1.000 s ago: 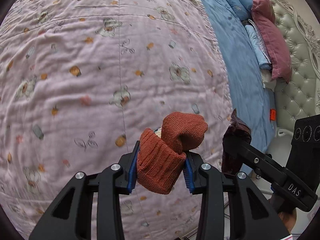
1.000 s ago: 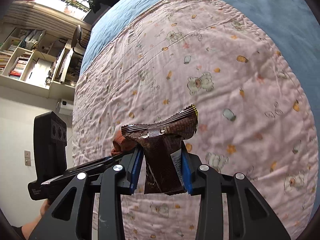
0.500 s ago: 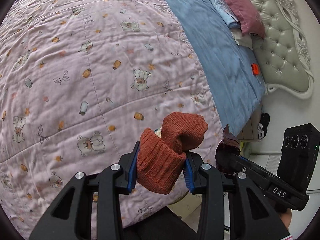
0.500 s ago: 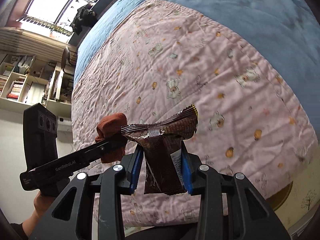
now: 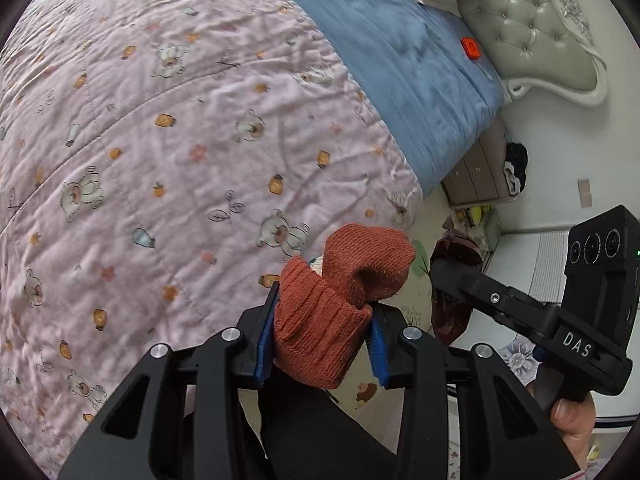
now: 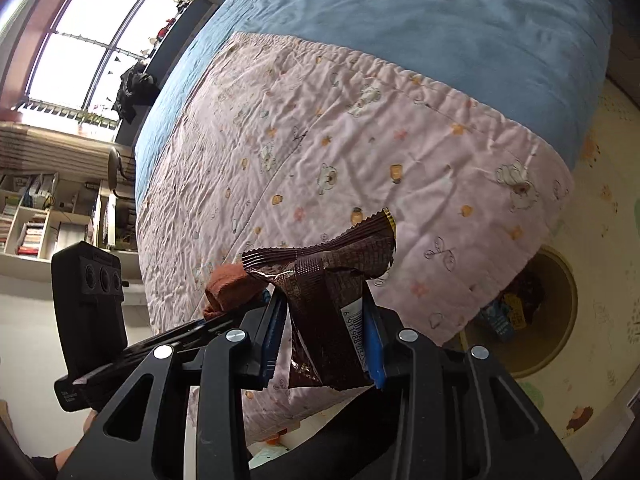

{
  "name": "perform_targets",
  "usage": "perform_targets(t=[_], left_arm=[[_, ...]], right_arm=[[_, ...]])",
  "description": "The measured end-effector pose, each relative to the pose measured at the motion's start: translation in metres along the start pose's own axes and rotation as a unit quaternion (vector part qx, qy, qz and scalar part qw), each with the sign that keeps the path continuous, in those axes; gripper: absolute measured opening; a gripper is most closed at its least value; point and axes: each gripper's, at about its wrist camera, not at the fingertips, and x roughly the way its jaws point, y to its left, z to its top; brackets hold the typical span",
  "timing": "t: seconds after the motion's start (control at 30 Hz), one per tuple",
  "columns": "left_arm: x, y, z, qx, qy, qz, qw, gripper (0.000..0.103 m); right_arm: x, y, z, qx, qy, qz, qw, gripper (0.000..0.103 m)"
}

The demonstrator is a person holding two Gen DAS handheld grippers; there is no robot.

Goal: Collect trash
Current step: 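Carry the sock and snack packet over the bucket and open both grippers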

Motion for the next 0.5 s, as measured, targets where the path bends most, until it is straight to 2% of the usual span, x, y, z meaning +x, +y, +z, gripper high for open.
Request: perform_targets(t=[0.17,0.33,0.5], left_arm=[[0.04,-0.046,-0.011,0.025,0.029,0.007,0.9993,0.038],[0.093,-0.094,-0.03,0.034,0.056,0.005,0.9978,0.038],[0.146,-0.123,-0.055,0.038,0.087,0.011,0.9954,0.039]], right_arm=[[-0.027,-0.054,-0.008,0.031,-0.008,-0.004,0.999,0.035],[-0.048,-0.119,-0.028,0.044,-0.003,-0.046,0.998,0.035],[-0.044,-0.181,-0.054,0.063,0.025,-0.079,0.995,0.035]])
